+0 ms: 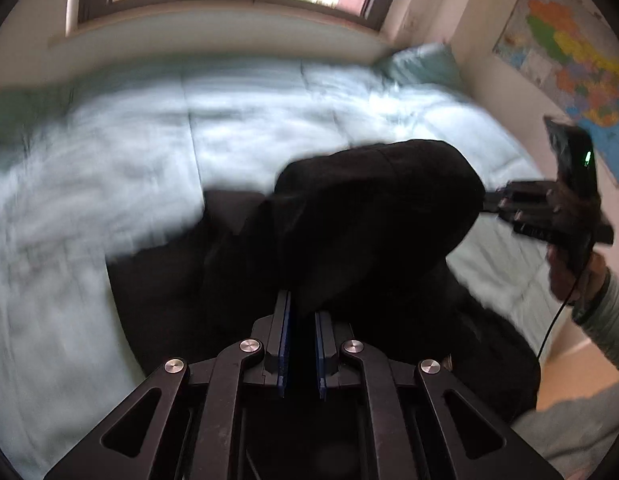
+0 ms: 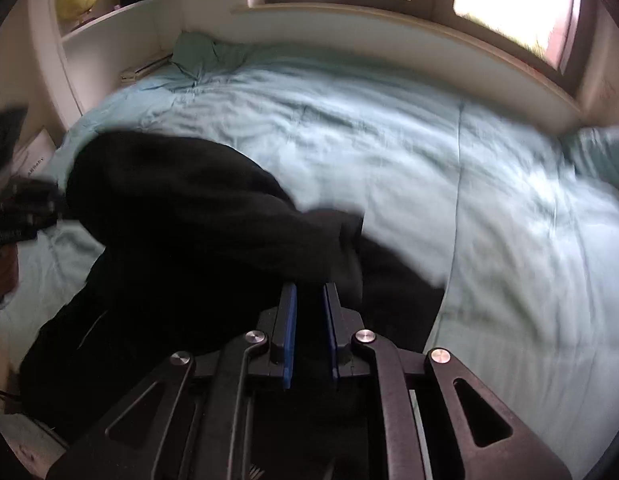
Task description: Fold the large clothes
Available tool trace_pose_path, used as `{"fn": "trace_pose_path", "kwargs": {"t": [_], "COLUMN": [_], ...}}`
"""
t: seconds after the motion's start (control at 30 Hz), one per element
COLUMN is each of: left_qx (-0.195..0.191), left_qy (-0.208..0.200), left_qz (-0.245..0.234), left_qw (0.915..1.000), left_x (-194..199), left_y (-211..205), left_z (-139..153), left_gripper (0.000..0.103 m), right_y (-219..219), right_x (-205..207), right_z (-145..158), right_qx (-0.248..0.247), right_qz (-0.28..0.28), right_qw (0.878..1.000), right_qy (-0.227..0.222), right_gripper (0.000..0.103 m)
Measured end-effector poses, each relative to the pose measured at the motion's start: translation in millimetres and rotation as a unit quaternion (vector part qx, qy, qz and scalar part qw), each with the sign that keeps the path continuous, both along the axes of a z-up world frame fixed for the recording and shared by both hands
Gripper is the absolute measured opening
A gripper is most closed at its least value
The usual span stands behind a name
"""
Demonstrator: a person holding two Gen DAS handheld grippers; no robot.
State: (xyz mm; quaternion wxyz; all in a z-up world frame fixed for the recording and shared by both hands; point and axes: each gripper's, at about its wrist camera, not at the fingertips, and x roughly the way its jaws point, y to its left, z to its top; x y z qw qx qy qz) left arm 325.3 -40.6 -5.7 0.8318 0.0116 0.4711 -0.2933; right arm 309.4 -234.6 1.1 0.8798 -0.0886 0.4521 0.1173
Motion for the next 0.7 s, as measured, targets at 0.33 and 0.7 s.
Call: {"fn": "trace_pose_path", "kwargs": {"t": [0.33,0.7], "left_qx": [0.004,-0.092], "left_qy": [0.058,0.016], "left_qz": [0.084,0.09], "left_qw": [0.9948,0.9915], "left_x": [-47,90], "left_y": [45,1], "left_z": [-30,49], "left_gripper": [0.011,0.015], "right_y": [-39,6], "right_x": [-42,77], "right_z": [-68,26], "right_qx": [0.042,0.129], "right_qz": [-0.078,-0.075], "right_qw": [0.988,0.988], "right_qy": [0.123,0.038], "right_gripper": [0.02,0.047]}}
